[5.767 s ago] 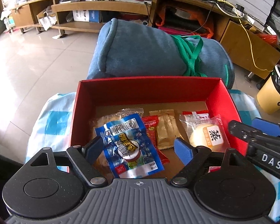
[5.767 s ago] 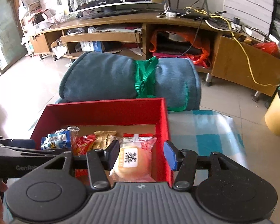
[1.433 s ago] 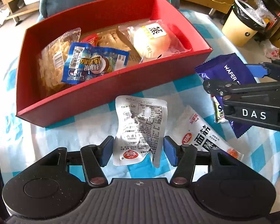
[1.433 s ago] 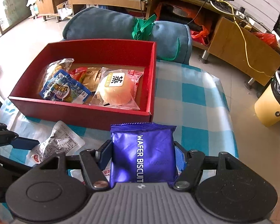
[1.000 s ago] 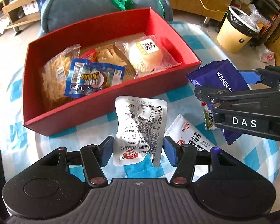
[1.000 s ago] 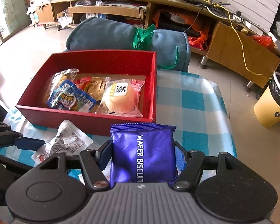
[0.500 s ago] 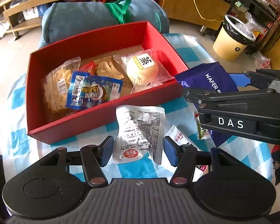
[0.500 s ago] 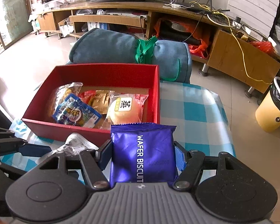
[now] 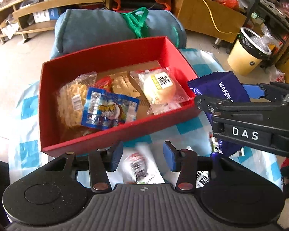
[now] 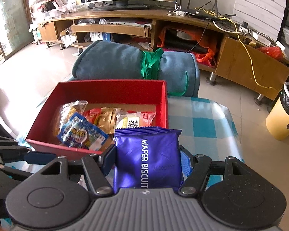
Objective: Organize snacks
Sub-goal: 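Grasp the white duck-gizzard packet with the left gripper while the right holds the wafer pack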
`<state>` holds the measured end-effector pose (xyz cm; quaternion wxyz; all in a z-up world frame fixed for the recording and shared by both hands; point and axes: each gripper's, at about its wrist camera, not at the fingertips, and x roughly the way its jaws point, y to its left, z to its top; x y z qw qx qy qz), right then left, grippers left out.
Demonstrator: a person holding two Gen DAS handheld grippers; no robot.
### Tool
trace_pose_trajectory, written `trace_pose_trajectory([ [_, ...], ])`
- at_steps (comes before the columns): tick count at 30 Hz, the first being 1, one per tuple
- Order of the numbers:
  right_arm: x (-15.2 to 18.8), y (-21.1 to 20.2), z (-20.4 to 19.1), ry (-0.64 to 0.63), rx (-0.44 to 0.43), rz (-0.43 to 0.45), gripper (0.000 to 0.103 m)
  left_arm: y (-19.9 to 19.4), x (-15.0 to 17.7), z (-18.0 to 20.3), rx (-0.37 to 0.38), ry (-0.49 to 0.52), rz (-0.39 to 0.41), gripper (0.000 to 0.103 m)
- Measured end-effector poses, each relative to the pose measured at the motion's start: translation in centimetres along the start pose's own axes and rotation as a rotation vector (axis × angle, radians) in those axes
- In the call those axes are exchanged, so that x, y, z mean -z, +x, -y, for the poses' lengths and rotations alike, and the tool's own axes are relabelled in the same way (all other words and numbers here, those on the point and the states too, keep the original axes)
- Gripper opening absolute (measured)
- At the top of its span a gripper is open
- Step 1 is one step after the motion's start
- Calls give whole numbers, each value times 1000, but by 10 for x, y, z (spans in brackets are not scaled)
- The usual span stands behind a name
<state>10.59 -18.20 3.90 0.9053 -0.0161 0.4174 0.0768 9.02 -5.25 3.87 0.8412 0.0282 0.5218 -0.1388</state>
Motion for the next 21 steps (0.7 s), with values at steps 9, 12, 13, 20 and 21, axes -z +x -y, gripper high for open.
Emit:
trace_pose_trajectory([
  [9, -1, 15, -3, -7, -5, -30, 62, 31, 21, -11, -17, -40, -117, 68],
  [12, 0, 18, -6, -15, -12, -38, 62, 46, 26, -20, 6, -139, -177, 72],
  [13, 1, 18, -7, -18, -18, -40, 62, 50, 27, -24, 6, -181, -187, 74],
  [20, 5, 23, -9, -33, -46, -50, 62, 74, 28, -39, -35, -421, -198, 88],
  [21, 5, 23, -9, -35, -48, -49, 62, 75, 27, -38, -54, -432, -184, 88],
])
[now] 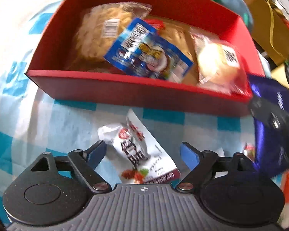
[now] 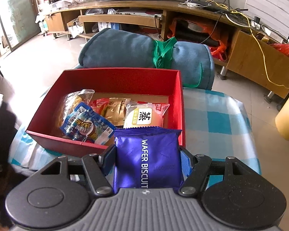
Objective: Organize snacks
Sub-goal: 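Grasp the white duck-gizzard packet with the left gripper while the right holds the wafer pack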
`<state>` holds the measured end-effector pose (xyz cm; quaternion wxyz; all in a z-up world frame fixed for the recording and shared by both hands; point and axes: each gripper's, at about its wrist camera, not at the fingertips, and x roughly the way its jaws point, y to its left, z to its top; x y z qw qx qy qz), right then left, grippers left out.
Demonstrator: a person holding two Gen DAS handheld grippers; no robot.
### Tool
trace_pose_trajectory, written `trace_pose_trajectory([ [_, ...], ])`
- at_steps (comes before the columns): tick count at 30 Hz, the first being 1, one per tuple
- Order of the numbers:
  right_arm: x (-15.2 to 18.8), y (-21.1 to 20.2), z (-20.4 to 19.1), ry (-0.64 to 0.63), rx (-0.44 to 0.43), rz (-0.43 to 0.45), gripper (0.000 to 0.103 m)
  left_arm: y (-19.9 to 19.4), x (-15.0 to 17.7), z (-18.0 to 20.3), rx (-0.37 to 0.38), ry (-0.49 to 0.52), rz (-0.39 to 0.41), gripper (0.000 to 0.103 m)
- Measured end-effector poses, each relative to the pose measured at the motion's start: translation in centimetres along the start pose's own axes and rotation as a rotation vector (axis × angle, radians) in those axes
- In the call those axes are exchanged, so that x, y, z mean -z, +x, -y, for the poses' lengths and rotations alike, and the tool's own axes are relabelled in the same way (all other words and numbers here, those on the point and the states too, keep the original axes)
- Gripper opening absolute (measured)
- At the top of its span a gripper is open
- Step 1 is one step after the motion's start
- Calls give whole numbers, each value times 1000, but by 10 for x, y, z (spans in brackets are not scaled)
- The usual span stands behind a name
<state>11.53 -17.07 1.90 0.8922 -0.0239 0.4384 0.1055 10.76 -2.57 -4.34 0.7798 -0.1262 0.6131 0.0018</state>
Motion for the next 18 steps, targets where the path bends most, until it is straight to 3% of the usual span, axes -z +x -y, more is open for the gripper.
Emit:
trace_pose_trajectory([
  [4, 2, 3, -3, -24, 2, -6, 62, -4, 7, 11, -55, 70, 53, 70],
  [8, 6, 11, -3, -30, 12, -36, 62, -11, 8, 9, -39, 108, 51, 53],
  [18, 5, 4, -1, -15, 20, -14, 62, -32, 11, 3, 0, 170, 60, 41],
])
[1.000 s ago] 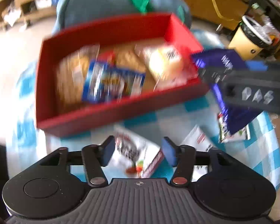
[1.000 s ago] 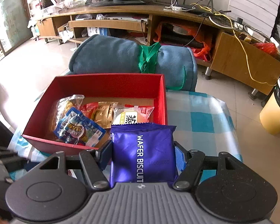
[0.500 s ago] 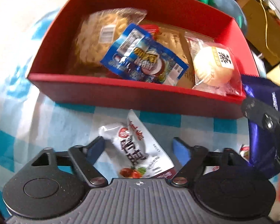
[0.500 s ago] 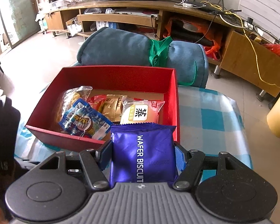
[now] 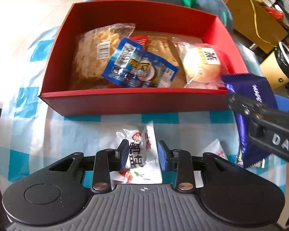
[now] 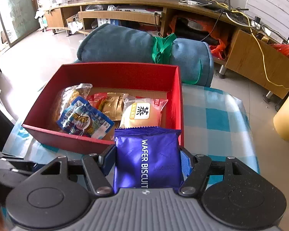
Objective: Organize snacks
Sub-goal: 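Grasp the white duck-gizzard packet with the left gripper while the right holds the wafer pack, then lower both held packets into the red box and open both grippers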
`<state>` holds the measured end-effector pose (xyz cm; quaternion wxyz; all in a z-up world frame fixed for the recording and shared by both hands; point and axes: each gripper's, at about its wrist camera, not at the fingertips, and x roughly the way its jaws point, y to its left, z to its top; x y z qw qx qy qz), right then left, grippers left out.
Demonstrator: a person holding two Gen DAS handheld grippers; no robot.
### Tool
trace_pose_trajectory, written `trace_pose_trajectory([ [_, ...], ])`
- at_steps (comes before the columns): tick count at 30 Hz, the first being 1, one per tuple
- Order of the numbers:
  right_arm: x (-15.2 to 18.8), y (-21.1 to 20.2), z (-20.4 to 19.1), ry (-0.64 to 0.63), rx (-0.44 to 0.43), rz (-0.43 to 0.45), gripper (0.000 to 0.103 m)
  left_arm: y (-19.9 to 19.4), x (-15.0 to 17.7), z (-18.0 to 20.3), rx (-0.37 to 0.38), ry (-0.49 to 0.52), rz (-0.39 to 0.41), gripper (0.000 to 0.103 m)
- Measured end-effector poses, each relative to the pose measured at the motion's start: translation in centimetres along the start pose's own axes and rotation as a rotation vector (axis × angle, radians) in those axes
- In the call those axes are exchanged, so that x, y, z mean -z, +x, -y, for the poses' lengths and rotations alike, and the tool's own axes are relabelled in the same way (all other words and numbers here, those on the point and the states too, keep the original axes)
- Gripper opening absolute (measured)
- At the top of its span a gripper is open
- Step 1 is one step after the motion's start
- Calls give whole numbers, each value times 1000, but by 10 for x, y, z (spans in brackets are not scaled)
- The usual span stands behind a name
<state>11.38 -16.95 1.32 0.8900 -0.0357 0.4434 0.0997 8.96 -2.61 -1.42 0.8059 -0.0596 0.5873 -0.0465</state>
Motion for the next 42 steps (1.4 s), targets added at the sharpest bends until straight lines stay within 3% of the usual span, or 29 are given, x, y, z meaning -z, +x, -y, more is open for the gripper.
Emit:
trace_pose_trajectory([
  [3, 0, 0, -1, -2, 1, -2, 62, 4, 4, 1, -18, 14, -5, 52],
  [5, 2, 1, -1, -3, 3, -5, 62, 13, 4, 4, -36, 27, -19, 78],
  [7, 3, 2, -1, -3, 4, -8, 62, 20, 4, 8, -63, 24, -19, 81],
  [10, 3, 1, 0, -1, 1, -6, 62, 34, -1, 8, -75, 2, -27, 78],
  [12, 2, 2, 0, -4, 0, -6, 62, 31, 0, 12, -95, 30, -5, 61],
  [14, 2, 2, -1, -5, 1, -4, 62, 29, 2, 14, -67, 36, -7, 59],
  [20, 0, -4, 0, 1, 4, 16, 62, 8, 8, 12, -19, 46, 15, 59],
  [27, -6, -14, 5, 25, 5, 53, 62, -31, -4, 11, 15, 52, 107, 59],
  [42, -39, 7, 4, 63, 1, 100, 62, -39, -66, 4, -60, 31, 239, 60],
])
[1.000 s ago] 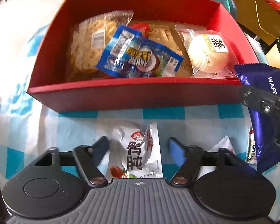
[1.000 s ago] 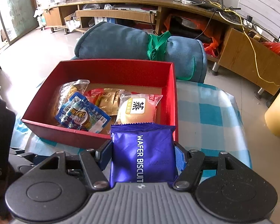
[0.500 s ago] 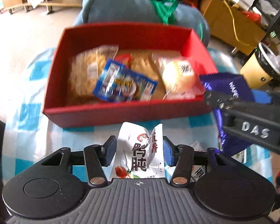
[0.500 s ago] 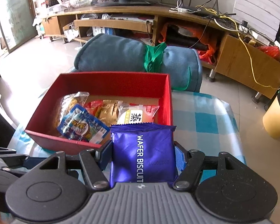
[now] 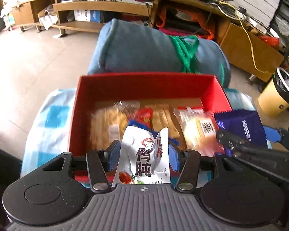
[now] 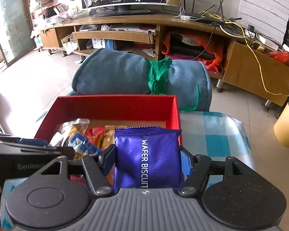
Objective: Organize snacks
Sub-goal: 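Lower both held packets into the red box and open both grippers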
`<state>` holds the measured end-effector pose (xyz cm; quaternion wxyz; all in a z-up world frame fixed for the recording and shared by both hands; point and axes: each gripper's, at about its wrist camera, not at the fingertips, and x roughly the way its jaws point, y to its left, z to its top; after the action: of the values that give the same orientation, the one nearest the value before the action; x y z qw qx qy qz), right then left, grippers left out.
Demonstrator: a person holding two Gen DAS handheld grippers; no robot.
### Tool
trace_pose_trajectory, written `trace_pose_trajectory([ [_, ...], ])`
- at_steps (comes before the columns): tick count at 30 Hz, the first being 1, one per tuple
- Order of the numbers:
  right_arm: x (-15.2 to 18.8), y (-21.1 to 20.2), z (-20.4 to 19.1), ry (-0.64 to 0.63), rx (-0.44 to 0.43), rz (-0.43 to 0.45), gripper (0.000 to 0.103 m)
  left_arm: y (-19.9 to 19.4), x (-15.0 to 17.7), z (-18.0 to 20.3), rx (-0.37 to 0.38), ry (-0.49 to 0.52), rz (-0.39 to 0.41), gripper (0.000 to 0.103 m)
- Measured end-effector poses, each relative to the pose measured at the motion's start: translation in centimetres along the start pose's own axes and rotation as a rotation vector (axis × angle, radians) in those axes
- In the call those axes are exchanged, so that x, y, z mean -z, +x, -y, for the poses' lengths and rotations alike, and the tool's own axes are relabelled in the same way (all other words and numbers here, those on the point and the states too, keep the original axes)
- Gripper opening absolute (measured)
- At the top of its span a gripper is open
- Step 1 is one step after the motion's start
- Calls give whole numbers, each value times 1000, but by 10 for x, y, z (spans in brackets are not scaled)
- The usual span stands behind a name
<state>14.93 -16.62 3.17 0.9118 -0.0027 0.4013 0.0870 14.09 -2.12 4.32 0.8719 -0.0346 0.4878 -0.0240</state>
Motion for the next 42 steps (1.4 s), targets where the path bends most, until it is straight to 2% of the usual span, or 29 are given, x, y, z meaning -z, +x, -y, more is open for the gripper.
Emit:
trace_pose_trajectory([
  [13, -6, 39, -3, -7, 17, -40, 62, 33, -15, -9, -60, 0, -11, 60],
  [31, -3, 52, -4, -18, 31, -66, 62, 45, -13, -10, -87, 17, -37, 62],
  [33, -3, 51, -4, -16, 33, -63, 62, 45, -13, -9, -90, 23, -34, 65],
  [35, -3, 50, -3, -16, 36, -54, 62, 43, -13, -9, -93, 25, -26, 73],
  [42, -5, 45, -1, -15, 49, -37, 63, 38, -14, -10, -93, 23, -9, 80],
])
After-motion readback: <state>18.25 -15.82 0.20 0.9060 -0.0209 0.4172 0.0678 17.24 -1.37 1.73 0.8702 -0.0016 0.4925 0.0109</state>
